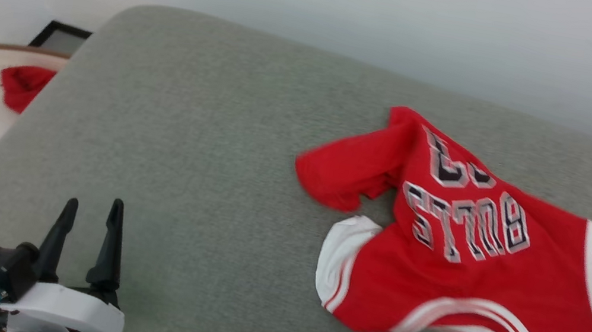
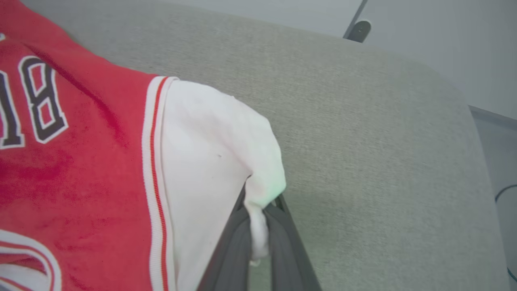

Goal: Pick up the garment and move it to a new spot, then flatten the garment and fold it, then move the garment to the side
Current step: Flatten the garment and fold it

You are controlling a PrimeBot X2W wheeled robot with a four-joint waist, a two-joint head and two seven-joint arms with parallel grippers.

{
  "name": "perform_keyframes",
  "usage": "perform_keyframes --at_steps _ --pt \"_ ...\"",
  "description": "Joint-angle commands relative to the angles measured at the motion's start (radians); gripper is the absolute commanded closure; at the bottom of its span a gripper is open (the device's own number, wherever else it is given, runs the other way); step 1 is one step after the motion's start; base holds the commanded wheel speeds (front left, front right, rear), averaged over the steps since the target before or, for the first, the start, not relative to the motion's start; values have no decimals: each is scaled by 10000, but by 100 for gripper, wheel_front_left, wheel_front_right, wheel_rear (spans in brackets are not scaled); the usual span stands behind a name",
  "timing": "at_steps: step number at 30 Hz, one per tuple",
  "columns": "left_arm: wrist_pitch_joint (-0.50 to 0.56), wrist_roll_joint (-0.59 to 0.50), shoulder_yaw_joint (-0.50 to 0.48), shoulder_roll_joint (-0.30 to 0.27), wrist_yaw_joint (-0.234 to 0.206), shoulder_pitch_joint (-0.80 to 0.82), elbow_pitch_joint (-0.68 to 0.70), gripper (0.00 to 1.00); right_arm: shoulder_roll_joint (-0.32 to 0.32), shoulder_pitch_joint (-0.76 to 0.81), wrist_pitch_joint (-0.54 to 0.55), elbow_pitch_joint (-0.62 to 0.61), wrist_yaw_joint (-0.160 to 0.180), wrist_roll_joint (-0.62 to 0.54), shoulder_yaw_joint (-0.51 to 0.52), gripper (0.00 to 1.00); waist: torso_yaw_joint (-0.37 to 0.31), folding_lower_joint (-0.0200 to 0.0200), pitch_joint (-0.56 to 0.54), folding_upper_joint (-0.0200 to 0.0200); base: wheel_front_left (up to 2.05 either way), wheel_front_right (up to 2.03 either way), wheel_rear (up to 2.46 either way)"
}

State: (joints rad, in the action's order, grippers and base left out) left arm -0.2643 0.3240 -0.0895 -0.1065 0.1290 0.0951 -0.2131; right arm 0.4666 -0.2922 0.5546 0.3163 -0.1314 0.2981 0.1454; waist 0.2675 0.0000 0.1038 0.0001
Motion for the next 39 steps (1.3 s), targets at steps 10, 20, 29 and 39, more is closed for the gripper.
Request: perform_keyframes --at_steps 10,20,29,39 --pt "3 11 273 -290 23 81 -22 0 -33 478 -482 863 13 -538 1006 59 -1009 0 -154 -1 0 0 0" --pt "75 316 924 -895 24 172 -207 0 -290 28 -984 1238 13 -560 646 0 -1501 0 -480 -1 0 0 0" --pt "1233 821 1313 -1571 24 370 307 0 -835 498 -2100 -352 13 -225 423 0 -2177 0 -760 -1 0 0 0" --pt "4205 1918 1721 -2268 24 1023 1320 0 -1983 1445 -3295 -2362 12 -167 155 0 -3089 0 -844 -1 0 0 0"
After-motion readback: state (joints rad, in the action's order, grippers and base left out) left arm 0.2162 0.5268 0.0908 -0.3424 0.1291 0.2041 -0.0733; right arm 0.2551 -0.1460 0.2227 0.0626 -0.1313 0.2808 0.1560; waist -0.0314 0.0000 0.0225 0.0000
